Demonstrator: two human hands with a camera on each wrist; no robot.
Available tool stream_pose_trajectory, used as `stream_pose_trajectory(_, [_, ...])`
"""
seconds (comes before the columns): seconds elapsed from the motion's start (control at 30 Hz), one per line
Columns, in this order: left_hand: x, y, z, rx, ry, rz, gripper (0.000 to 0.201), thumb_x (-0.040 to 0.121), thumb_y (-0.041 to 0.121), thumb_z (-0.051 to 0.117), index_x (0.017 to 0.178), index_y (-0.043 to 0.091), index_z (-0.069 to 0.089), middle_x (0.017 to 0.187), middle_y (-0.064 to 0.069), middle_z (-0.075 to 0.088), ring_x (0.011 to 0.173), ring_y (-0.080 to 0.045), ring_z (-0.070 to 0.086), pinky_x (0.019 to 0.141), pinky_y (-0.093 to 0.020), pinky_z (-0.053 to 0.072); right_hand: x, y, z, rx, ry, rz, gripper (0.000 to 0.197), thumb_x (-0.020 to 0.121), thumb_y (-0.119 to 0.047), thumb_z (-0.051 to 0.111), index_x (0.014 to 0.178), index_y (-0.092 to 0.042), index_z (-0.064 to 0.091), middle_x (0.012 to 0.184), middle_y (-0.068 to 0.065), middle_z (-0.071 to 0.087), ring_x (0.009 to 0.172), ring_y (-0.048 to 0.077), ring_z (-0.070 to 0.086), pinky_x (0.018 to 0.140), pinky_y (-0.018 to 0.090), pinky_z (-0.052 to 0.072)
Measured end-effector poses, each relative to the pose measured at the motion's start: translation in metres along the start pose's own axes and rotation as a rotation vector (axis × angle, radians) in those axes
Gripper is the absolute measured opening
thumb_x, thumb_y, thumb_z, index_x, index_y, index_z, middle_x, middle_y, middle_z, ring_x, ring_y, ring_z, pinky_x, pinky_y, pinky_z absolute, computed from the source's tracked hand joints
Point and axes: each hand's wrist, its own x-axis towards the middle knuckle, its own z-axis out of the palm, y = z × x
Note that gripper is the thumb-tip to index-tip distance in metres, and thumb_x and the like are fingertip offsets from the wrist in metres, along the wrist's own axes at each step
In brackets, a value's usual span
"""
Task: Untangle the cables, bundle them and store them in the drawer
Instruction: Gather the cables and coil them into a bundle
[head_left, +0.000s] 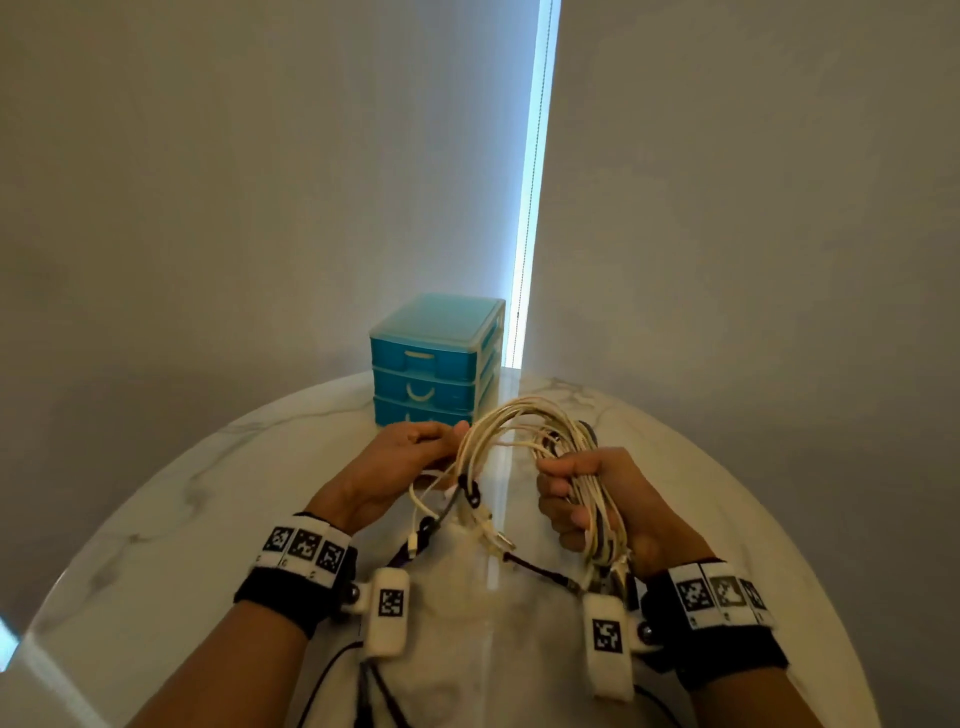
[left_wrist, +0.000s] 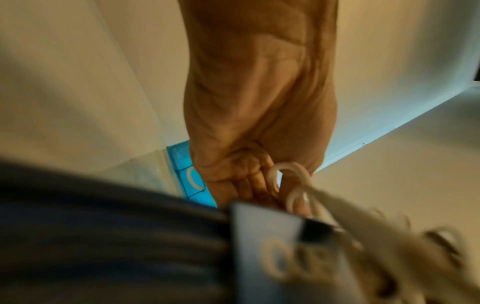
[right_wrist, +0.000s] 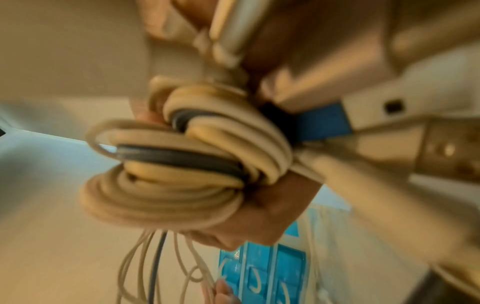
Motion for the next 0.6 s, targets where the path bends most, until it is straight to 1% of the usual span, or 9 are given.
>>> stream_pose_trajectory(0.07, [0.004, -0.006, -0.005, -0.078, 0.053, -0.028, 0.038, 0.099, 0.040, 0.069, 0.106, 0.005, 0.081, 0.090, -0.011, 0.077, 0.081, -0.019, 0.071, 0.076, -0.028, 0.060, 0.002, 0.000, -0.002, 0.022, 0.022, -0.013, 0.029, 0.091, -0.026, 0.064, 0.070, -0.014, 0.050, 0.049, 0.004, 0.042, 0.036, 0.013, 0.035, 0.041, 0.025, 0.022])
stream_pose_trajectory(0.13, [0.008, -0.007, -0.007, -0.232, 0.062, -0.070, 0.038, 0.100, 0.035, 0.069, 0.110, 0.000, 0.079, 0.077, -0.007, 0.068, 0.065, -0.011, 0.063, 0.063, -0.020, 0.056, 0.004, 0.001, -0.002, 0.027, 0.059, -0.026, 0.030, 0.092, -0.027, 0.064, 0.069, -0.014, 0.051, 0.049, 0.004, 0.043, 0.035, 0.013, 0.035, 0.038, 0.023, 0.025])
stream_pose_trajectory(0.2, [0.013, -0.002, -0.007, -0.453, 0.007, -0.125, 0.038, 0.100, 0.031, 0.068, 0.115, -0.004, 0.074, 0.069, -0.004, 0.058, 0.049, -0.005, 0.052, 0.047, -0.014, 0.049, 0.006, 0.002, -0.003, 0.033, 0.096, -0.044, 0.030, 0.092, -0.026, 0.065, 0.069, -0.014, 0.051, 0.050, 0.004, 0.042, 0.035, 0.012, 0.035, 0.036, 0.022, 0.027])
stream_pose_trajectory(0.27, [0.014, 0.002, -0.009, -0.595, -0.092, -0.165, 0.039, 0.099, 0.028, 0.068, 0.121, -0.003, 0.067, 0.069, -0.003, 0.054, 0.042, -0.005, 0.046, 0.039, -0.013, 0.043, 0.004, 0.002, -0.005, 0.046, 0.124, -0.081, 0.030, 0.091, -0.026, 0.066, 0.068, -0.014, 0.051, 0.050, 0.003, 0.042, 0.035, 0.012, 0.035, 0.038, 0.023, 0.026])
stream_pose_trajectory(0.37, [0.010, -0.001, -0.018, -0.645, -0.194, -0.177, 0.045, 0.095, 0.030, 0.077, 0.129, 0.001, 0.069, 0.075, -0.001, 0.053, 0.047, -0.006, 0.045, 0.045, -0.018, 0.044, -0.002, -0.003, -0.015, 0.147, 0.131, -0.148, 0.031, 0.093, -0.026, 0.065, 0.068, -0.014, 0.051, 0.050, 0.002, 0.041, 0.036, 0.012, 0.034, 0.040, 0.023, 0.023])
stream_pose_trajectory(0.47, [0.008, -0.006, -0.028, -0.730, -0.130, -0.166, 0.033, 0.100, 0.029, 0.069, 0.123, 0.006, 0.071, 0.071, 0.002, 0.049, 0.059, -0.009, 0.048, 0.063, -0.024, 0.050, -0.006, -0.006, -0.025, 0.260, 0.121, -0.201, 0.032, 0.098, -0.026, 0.061, 0.070, -0.016, 0.049, 0.049, 0.001, 0.039, 0.036, 0.011, 0.032, 0.039, 0.023, 0.024])
stream_pose_trajectory(0.5, [0.008, -0.006, -0.029, -0.767, -0.122, -0.156, 0.027, 0.100, 0.028, 0.070, 0.118, 0.009, 0.070, 0.070, 0.002, 0.048, 0.061, -0.009, 0.046, 0.065, -0.025, 0.050, -0.006, -0.005, -0.026, 0.282, 0.121, -0.218, 0.033, 0.100, -0.026, 0.059, 0.071, -0.016, 0.048, 0.049, 0.001, 0.039, 0.036, 0.011, 0.032, 0.038, 0.022, 0.025])
stream_pose_trajectory(0.53, [0.007, -0.003, -0.029, -0.801, -0.144, -0.143, 0.024, 0.097, 0.027, 0.075, 0.114, 0.011, 0.069, 0.069, 0.003, 0.045, 0.061, -0.009, 0.042, 0.064, -0.024, 0.046, -0.006, -0.004, -0.027, 0.296, 0.121, -0.235, 0.033, 0.101, -0.026, 0.058, 0.071, -0.016, 0.048, 0.049, 0.000, 0.040, 0.036, 0.011, 0.032, 0.037, 0.022, 0.026])
stream_pose_trajectory(0.6, [0.006, 0.001, -0.029, -0.732, -0.180, -0.121, 0.026, 0.096, 0.026, 0.078, 0.113, 0.013, 0.063, 0.073, 0.004, 0.037, 0.058, -0.007, 0.025, 0.053, -0.018, 0.029, -0.004, -0.001, -0.027, 0.307, 0.135, -0.262, 0.033, 0.102, -0.026, 0.058, 0.071, -0.016, 0.049, 0.050, 0.000, 0.041, 0.036, 0.010, 0.033, 0.037, 0.021, 0.026])
